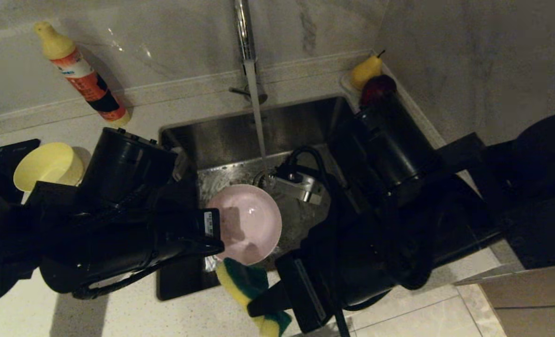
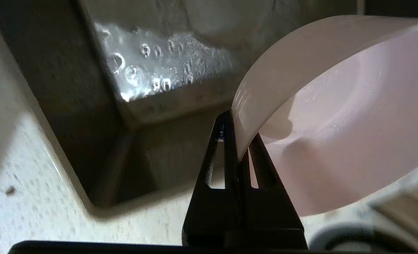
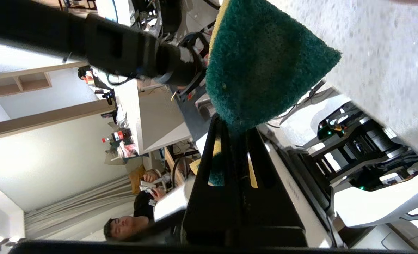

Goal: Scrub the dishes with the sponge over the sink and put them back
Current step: Wipe the bowl

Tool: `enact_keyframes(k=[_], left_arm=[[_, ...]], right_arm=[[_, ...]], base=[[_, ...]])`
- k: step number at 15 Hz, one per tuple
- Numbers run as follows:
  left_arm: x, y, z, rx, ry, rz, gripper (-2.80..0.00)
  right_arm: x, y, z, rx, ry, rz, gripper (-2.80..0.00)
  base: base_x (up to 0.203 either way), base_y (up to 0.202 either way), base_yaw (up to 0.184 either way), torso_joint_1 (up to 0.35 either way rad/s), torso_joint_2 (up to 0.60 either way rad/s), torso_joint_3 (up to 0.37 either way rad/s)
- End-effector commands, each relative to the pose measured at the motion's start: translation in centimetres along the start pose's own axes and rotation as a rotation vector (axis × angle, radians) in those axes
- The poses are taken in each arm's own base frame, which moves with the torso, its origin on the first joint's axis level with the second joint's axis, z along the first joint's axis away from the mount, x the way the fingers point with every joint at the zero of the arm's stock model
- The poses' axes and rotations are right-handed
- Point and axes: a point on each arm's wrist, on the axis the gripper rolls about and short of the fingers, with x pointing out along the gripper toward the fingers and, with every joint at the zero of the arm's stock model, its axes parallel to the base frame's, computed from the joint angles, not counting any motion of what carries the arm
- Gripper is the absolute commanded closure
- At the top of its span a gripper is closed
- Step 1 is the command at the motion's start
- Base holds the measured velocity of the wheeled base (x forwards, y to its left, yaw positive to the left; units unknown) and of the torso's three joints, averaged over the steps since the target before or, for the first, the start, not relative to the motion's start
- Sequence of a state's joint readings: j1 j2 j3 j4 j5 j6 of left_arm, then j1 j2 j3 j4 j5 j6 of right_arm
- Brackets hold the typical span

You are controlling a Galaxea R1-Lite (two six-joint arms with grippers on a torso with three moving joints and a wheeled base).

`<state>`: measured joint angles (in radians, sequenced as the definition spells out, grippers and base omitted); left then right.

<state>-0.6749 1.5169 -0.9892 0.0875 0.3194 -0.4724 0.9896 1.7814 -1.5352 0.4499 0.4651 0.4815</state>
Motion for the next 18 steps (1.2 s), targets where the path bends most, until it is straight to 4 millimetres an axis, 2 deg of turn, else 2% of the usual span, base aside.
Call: enact_keyframes(k=[1, 4, 7, 10, 14, 18], left_arm=[[0.6, -0.3, 0.3, -0.020, -0.056, 0.011, 0.00], [0.5, 0.0, -0.2, -0.026, -0.083, 0.006, 0.00], [0.6, 0.3, -0.9, -0.030, -0.121, -0.011, 0.00], [0.0, 0.2, -1.1, -0.020, -0.180, -0.052, 0.00], [-0.2, 0.1, -2.1, 0.111, -0.221, -0.059, 0.00], [0.2, 0.2, -2.6, 0.143, -0.291, -0.029, 0.00]], right_arm=[[1.9, -1.1, 0.6, 0.027, 0.027, -0.017, 0.00], [2.2, -3.2, 1.4, 0.071, 0.015, -0.056, 0.00], [1.3, -4.8, 2.5, 0.102, -0.029, -0.078, 0.00], [0.1, -4.6, 3.9, 0.095, -0.089, -0.072, 0.00], [-1.0, -3.6, 5.6, 0.139, -0.164, -0.038, 0.00], [-0.5, -3.7, 5.9, 0.146, -0.164, -0.039, 0.00]], base=[[0.000, 0.000, 0.000, 0.000, 0.00, 0.000], [0.000, 0.000, 0.000, 0.000, 0.00, 0.000], [0.000, 0.000, 0.000, 0.000, 0.00, 0.000], [0.000, 0.000, 0.000, 0.000, 0.00, 0.000], [0.000, 0.000, 0.000, 0.000, 0.00, 0.000], [0.000, 0.000, 0.000, 0.000, 0.00, 0.000]])
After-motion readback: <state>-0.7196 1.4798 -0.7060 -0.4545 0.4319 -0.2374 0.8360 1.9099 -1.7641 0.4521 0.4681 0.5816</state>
